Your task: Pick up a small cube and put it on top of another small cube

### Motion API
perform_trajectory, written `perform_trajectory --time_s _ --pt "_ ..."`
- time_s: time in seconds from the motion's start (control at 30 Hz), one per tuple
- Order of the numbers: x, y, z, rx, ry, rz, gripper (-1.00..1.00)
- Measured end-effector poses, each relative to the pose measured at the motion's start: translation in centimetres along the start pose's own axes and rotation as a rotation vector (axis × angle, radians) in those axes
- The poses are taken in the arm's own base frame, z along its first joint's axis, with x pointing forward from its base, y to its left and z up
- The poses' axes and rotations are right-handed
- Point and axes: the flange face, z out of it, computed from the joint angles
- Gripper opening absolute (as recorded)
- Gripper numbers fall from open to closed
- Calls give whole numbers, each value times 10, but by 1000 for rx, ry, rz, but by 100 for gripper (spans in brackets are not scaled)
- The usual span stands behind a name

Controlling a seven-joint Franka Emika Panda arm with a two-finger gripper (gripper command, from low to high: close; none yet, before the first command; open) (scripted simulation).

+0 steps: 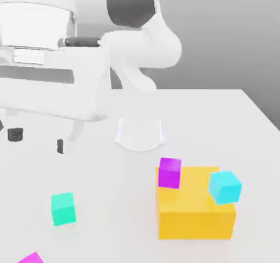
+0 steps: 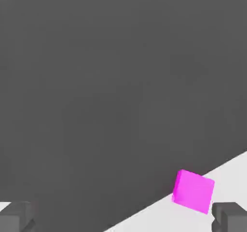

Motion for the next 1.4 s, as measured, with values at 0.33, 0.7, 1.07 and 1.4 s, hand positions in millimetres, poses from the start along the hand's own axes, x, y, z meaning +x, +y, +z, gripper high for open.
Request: perform_trajectory --time_s 0.33,0.7,1.07,1.4 --pt "36 56 176 -218 -77 221 0" --pt "31 79 253 -237 -83 242 -100" --pt "-97 22 128 -202 -156 -207 -100" --pt "-325 60 19 -138 -236 -1045 -100"
